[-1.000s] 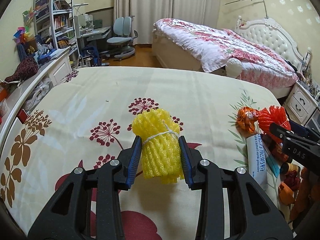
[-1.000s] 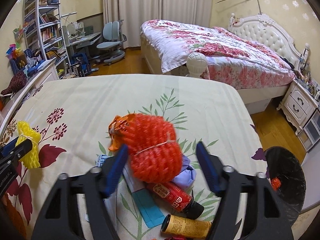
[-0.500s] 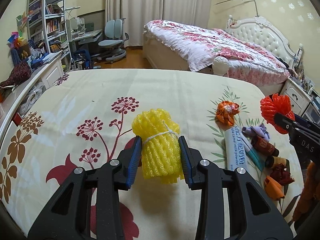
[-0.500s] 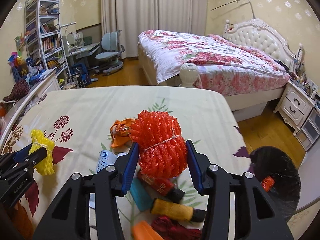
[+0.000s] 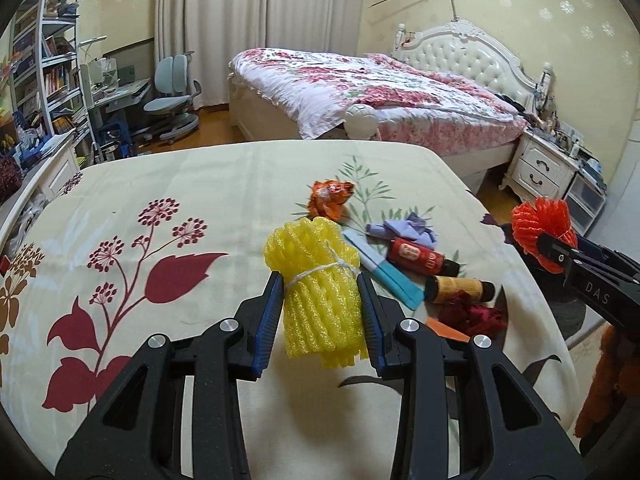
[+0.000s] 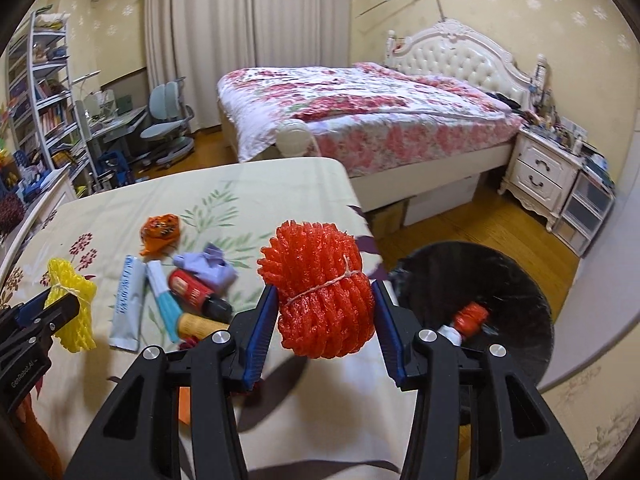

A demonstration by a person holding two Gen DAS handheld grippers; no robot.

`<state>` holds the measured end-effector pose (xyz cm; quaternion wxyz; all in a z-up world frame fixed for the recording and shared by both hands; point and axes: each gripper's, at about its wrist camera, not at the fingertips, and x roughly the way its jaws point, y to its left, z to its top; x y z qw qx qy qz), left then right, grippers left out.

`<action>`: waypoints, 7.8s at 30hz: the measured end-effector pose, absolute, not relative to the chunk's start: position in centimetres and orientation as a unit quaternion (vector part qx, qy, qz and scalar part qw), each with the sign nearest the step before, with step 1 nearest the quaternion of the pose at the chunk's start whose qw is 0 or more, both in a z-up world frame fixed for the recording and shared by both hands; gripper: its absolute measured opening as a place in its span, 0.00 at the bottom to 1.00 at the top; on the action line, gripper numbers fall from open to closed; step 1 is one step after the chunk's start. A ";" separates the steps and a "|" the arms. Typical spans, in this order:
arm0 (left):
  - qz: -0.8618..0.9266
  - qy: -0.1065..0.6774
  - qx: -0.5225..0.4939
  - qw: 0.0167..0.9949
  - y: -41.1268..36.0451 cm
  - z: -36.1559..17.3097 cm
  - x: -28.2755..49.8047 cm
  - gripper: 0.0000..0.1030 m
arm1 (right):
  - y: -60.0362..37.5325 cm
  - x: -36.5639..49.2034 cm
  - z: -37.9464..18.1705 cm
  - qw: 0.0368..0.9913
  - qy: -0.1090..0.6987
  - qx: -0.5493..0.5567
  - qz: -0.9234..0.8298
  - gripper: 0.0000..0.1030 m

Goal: Collect trash
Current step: 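Carry the red net in the right gripper and yellow net in the left over the bin, then open the right gripper over the bin while the left gripper releases the yellow net, then move both open grippers back over the remaining items on the table, then close the left gripper on the orange cloth and lift it, then grasp the dark red cloth with the right gripper while the left holds the orange cloth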

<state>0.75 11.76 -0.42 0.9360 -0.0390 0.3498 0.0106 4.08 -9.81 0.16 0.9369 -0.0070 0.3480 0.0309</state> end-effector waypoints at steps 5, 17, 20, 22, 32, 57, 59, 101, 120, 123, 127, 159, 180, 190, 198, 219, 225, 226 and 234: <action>-0.028 0.345 -0.024 0.938 7.8 0.0 0.9 0.35 | -12.3 3.4 0.0 0.939 0.345 -0.002 0.000 0.46; -0.102 0.339 0.005 0.935 -1.1 0.1 3.4 0.35 | -18.9 3.3 -0.4 0.940 0.334 0.027 -0.065 0.46; -0.110 0.338 0.013 0.935 -3.1 0.0 4.3 0.35 | -20.2 3.7 -0.8 0.939 0.334 0.034 -0.074 0.46; -0.117 0.341 0.016 0.933 -4.3 -0.2 5.2 0.35 | -21.0 3.9 -1.1 0.938 0.335 0.037 -0.078 0.46; -0.134 0.344 0.043 0.928 -9.6 -0.9 8.2 0.35 | -24.2 5.3 -2.1 0.935 0.338 0.056 -0.095 0.46; -0.141 0.362 0.080 0.918 -16.1 -3.5 12.5 0.36 | -29.1 7.0 -4.4 0.922 0.354 0.079 -0.132 0.46; -0.140 0.361 0.086 0.918 -16.2 -3.7 12.7 0.36 | -29.3 7.2 -4.4 0.922 0.355 0.079 -0.133 0.46; -0.077 0.353 0.065 0.930 -9.0 -0.9 8.1 0.85 | -25.7 4.7 -3.2 0.924 0.353 0.072 -0.126 0.69; -0.010 0.379 0.034 0.925 1.3 -2.2 0.9 0.85 | -19.0 0.9 -4.0 0.925 0.371 0.061 -0.049 0.69; -0.005 0.383 0.039 0.923 1.6 -2.6 0.4 0.85 | -18.4 0.7 -4.1 0.925 0.372 0.060 -0.043 0.69; -0.002 0.394 0.042 0.918 1.8 -3.5 0.3 0.85 | -18.0 0.5 -4.3 0.925 0.373 0.060 -0.038 0.69; -0.058 0.432 0.005 0.900 5.7 -5.5 -0.5 0.16 | -13.1 0.7 -5.0 0.920 0.390 0.024 0.005 0.69; -0.043 0.425 -0.028 0.904 7.5 -5.0 -1.2 0.58 | -12.1 0.4 -5.4 0.919 0.394 0.020 0.015 0.69; -0.031 0.436 -0.006 0.899 6.8 -5.5 0.5 0.47 | -12.2 0.4 -5.6 0.918 0.396 0.023 0.017 0.69; -0.037 0.432 -0.003 0.901 7.1 -5.2 -0.3 0.29 | -12.0 0.4 -5.6 0.918 0.395 0.020 0.021 0.69; 0.032 0.413 -0.034 0.910 14.8 -4.0 -1.9 0.29 | -6.4 1.0 -4.8 0.912 0.398 -0.005 0.097 0.69; 0.040 0.417 -0.044 0.907 16.2 -4.6 -1.9 0.29 | -4.4 2.1 -5.0 0.907 0.405 -0.016 0.117 0.69; 0.040 0.418 -0.046 0.907 16.3 -4.7 -1.9 0.29 | -4.1 2.2 -5.1 0.905 0.407 -0.017 0.120 0.69; 0.039 0.417 -0.056 0.906 17.0 -4.9 -1.9 0.29 | -2.4 2.8 -6.0 0.898 0.420 -0.049 0.117 0.45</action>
